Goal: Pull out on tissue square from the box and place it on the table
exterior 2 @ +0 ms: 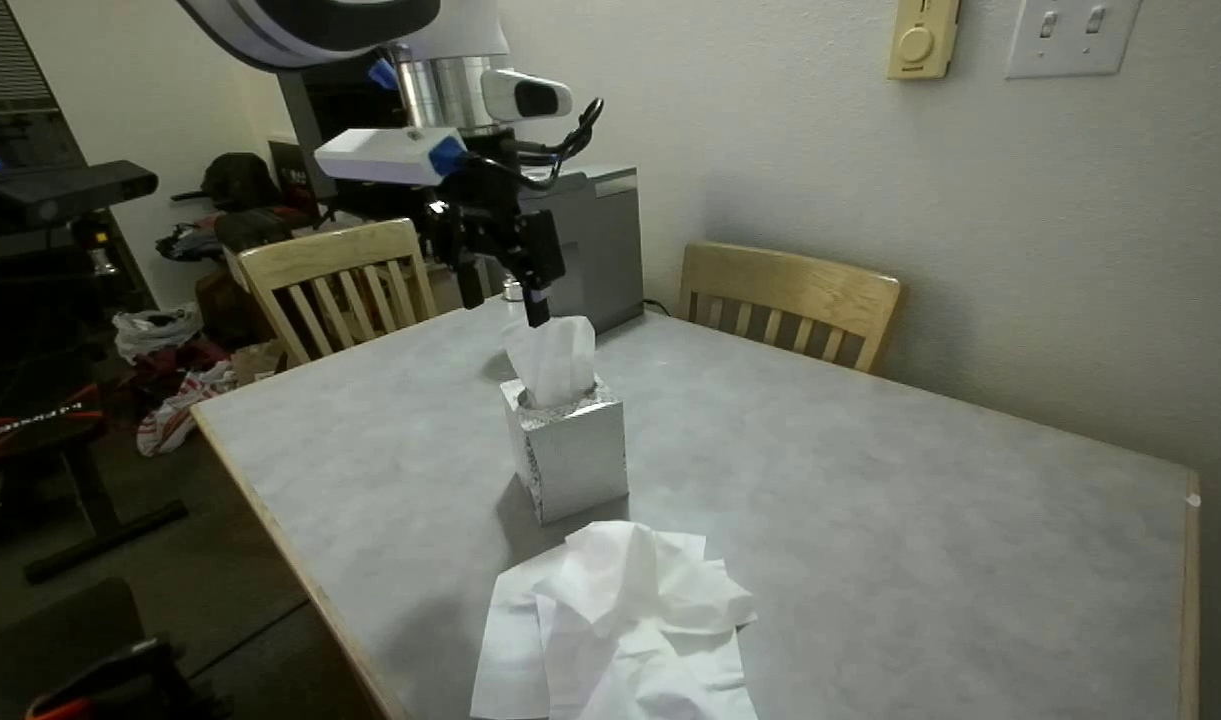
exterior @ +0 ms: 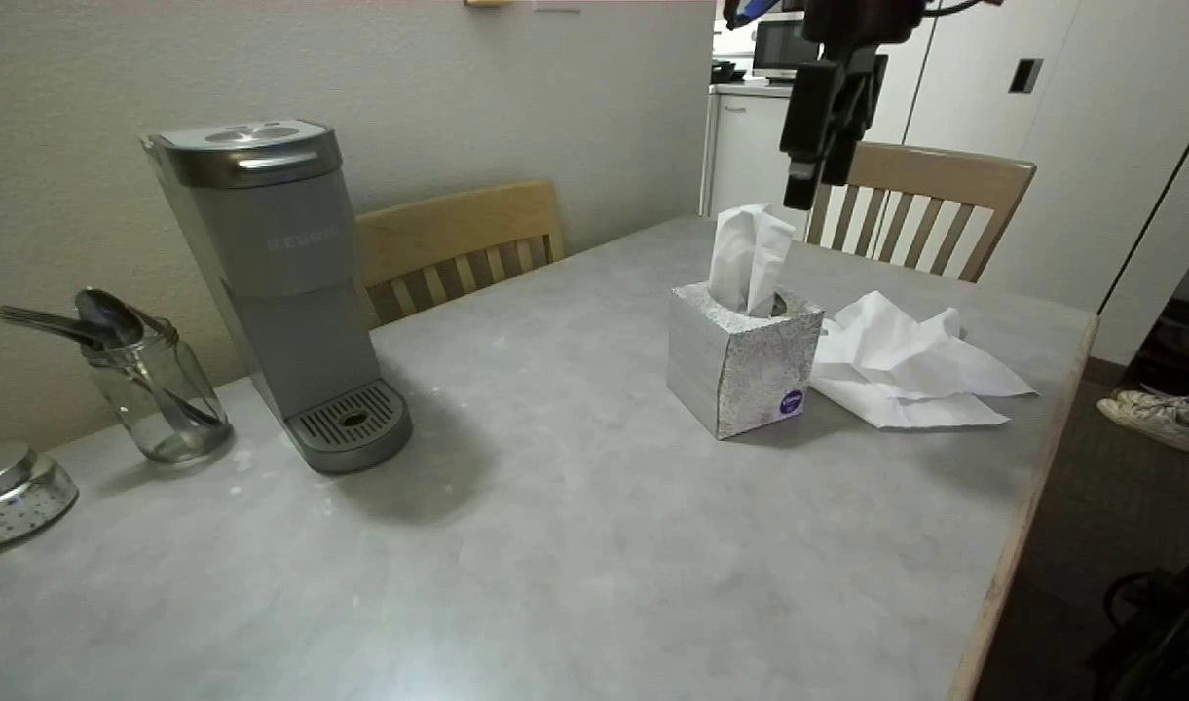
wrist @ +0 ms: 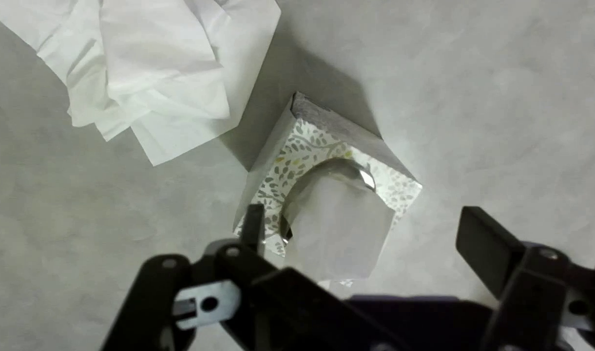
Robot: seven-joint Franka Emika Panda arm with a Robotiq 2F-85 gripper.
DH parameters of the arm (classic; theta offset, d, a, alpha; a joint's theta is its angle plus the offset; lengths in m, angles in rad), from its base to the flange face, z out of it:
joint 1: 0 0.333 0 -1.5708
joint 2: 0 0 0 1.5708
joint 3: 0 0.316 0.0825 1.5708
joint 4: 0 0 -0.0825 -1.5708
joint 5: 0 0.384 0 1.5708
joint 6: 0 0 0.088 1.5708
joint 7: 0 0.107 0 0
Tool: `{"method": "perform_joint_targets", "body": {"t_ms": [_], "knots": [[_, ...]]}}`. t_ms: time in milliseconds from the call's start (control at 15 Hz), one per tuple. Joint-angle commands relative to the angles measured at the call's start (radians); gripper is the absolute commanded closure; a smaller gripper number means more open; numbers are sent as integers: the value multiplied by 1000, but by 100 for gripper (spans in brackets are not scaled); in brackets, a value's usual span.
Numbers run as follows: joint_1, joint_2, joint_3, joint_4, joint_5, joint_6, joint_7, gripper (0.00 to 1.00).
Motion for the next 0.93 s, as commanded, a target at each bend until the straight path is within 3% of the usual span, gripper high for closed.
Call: {"method": "perform_joint_targets", "body": {"t_ms": [0, 333, 867], "knots": [[-21, 88, 21, 101, -18, -44, 95, 0], [-15, 172, 17, 200, -46, -97, 225, 0], [-4, 239, 12, 251, -121, -145, 354, 0]]}}
